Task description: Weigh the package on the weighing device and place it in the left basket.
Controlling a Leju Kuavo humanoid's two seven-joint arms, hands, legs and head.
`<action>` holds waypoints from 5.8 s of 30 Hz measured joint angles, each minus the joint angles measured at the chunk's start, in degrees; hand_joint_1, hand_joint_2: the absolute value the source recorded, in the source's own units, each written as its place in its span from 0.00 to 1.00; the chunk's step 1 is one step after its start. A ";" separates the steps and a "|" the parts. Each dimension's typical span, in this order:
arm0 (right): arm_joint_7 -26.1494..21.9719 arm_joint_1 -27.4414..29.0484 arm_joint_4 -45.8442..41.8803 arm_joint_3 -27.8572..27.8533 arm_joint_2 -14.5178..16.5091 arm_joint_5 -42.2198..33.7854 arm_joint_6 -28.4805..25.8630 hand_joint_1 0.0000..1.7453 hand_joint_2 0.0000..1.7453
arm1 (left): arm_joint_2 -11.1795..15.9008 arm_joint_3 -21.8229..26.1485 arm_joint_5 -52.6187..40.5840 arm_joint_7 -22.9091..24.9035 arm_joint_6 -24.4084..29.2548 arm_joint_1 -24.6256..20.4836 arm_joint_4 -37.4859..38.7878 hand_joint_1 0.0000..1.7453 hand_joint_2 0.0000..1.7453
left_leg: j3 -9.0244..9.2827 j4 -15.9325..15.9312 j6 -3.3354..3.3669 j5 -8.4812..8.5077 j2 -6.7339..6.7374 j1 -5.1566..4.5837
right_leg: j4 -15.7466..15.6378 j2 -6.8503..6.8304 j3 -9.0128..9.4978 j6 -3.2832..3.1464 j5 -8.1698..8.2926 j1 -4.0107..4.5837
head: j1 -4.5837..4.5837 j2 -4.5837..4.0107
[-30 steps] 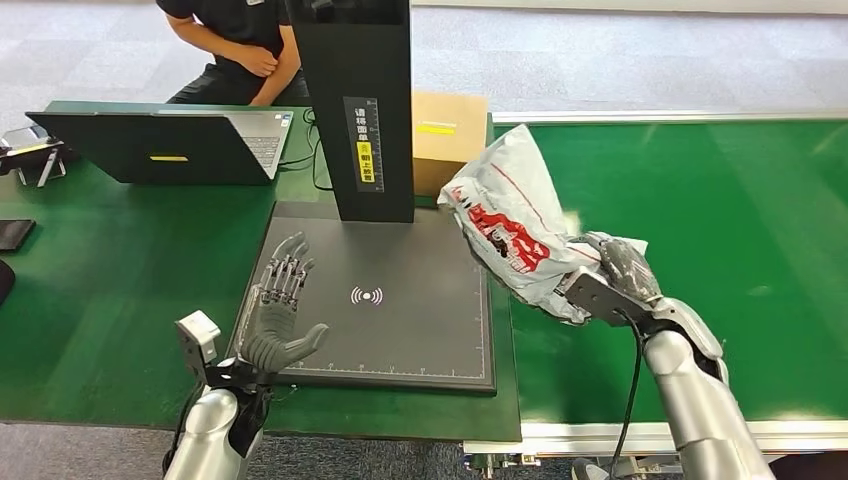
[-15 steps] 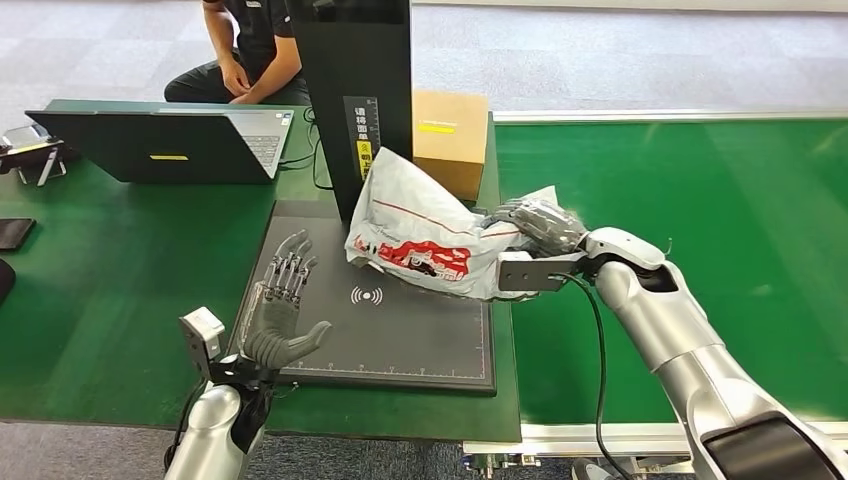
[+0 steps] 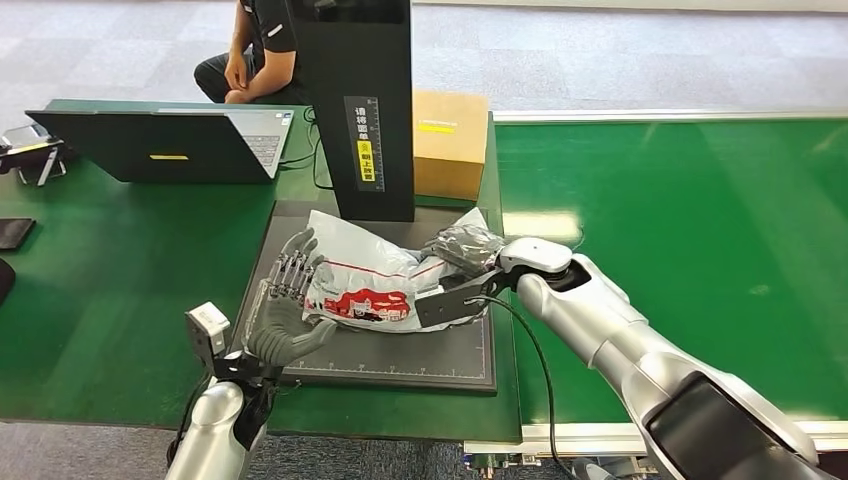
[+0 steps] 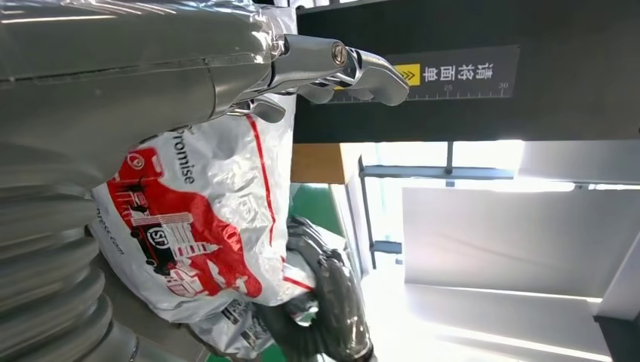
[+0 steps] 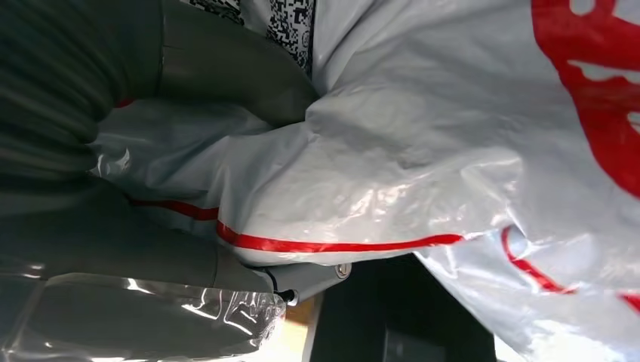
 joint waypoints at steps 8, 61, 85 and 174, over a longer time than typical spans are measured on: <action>2.75 -1.06 8.90 1.74 2.88 -0.58 -3.57 0.01 1.00 | 0.08 -0.26 0.02 0.28 0.01 0.47 0.00 0.00 1.00 | 0.01 0.00 0.00 0.00 -0.06 0.00 | 0.00 -0.04 0.00 -0.01 0.00 0.01 | -0.01 0.00; -18.20 53.26 -47.74 -51.45 10.87 -26.79 -17.59 0.00 1.00 | 0.98 0.19 0.30 2.45 0.77 2.72 -2.95 0.00 1.00 | -0.05 -0.01 0.00 -0.04 -0.12 -0.01 | -0.03 -0.11 -0.05 -0.01 -0.02 0.00 | -0.01 0.00; -16.17 54.78 -47.90 -53.62 12.23 -19.07 -21.70 0.00 1.00 | 0.15 0.85 -0.53 2.74 0.20 2.31 -3.21 0.00 1.00 | -0.04 -0.01 -0.01 -0.03 -0.11 -0.01 | -0.03 -0.10 -0.05 -0.01 -0.01 0.01 | -0.01 0.00; -10.32 44.54 -38.72 -51.88 16.25 -21.15 -13.32 0.00 1.00 | -5.69 -16.47 -57.11 27.92 25.51 -22.65 26.63 0.00 1.00 | -0.07 0.04 0.01 0.03 -0.12 -0.03 | -0.03 -0.11 -0.08 -0.01 0.09 -0.04 | -0.01 0.00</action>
